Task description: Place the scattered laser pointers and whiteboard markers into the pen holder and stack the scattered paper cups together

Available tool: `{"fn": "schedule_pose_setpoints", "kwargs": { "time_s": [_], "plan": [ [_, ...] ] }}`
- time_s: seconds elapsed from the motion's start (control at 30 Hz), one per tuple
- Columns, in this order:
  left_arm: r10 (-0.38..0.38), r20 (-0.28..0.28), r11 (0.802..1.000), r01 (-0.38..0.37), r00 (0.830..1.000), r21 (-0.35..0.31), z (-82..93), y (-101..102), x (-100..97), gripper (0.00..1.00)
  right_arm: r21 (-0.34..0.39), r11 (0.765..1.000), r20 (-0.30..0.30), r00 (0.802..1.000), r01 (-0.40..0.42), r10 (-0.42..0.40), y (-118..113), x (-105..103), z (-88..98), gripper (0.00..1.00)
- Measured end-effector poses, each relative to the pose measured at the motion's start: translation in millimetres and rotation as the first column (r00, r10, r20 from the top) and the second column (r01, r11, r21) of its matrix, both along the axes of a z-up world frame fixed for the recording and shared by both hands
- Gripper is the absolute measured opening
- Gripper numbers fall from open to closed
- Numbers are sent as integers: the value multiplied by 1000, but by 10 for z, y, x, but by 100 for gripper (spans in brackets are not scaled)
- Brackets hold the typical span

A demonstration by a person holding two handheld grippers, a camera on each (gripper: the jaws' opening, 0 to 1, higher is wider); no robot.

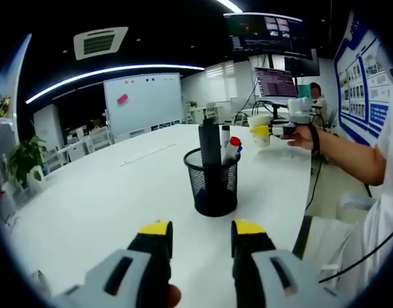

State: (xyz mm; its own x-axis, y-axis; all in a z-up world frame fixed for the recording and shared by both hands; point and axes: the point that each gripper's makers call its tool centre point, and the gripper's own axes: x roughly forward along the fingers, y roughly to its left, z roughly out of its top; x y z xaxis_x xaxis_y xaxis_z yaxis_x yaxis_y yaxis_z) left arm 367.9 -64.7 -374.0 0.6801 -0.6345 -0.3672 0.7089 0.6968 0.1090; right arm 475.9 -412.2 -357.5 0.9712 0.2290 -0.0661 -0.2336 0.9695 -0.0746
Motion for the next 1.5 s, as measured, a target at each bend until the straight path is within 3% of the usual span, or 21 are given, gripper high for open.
{"fn": "schedule_pose_setpoints", "kwargs": {
  "time_s": [0.9, 1.5],
  "plan": [
    [10, 0, 1000, -10, 1000, 5, 0, 37, -6, 37, 13, 997, 6, 997, -80, 80, 193, 36, 3, 49],
    [5, 4, 1000, -5, 1000, 7, 17, 18, -2, 37, 30, 980, 41, 980, -195, 193, 532, -70, 72, 49]
  ]
}}
